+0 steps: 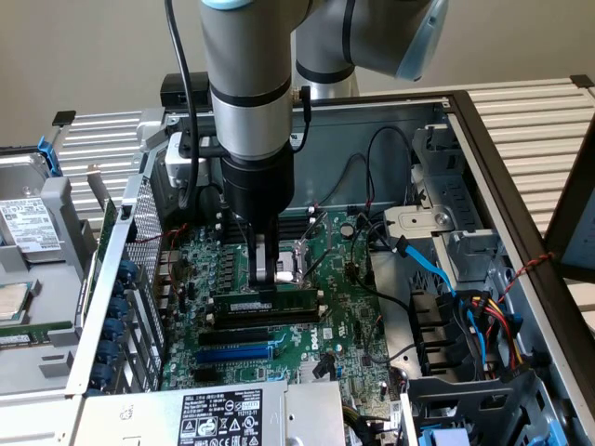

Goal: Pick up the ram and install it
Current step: 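Insert the ram into the slot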

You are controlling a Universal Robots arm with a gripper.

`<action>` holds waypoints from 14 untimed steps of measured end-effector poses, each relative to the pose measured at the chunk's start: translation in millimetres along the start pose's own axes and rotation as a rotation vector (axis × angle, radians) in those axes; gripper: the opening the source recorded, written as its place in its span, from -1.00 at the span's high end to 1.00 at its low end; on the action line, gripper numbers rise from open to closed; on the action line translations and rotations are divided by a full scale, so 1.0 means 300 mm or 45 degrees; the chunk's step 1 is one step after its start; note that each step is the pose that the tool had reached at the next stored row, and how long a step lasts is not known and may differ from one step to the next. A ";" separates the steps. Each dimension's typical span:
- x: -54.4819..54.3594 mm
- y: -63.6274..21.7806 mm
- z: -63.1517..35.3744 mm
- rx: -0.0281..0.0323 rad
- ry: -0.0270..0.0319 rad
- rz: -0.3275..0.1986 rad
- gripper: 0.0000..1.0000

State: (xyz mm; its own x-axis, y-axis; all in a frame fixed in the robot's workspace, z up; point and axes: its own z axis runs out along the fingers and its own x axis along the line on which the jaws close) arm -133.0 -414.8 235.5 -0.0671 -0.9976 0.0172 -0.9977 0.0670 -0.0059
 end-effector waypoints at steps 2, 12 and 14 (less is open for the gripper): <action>0.000 0.000 0.002 0.0004 -0.0006 0.000 0.76; 0.000 0.001 0.006 0.0000 -0.0003 0.000 0.76; 0.000 0.001 0.006 -0.0001 -0.0001 0.000 0.76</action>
State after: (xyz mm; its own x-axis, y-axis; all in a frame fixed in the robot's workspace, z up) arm -133.4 -414.8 233.8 -0.0670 -0.9976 0.0170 -0.9977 0.0669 -0.0058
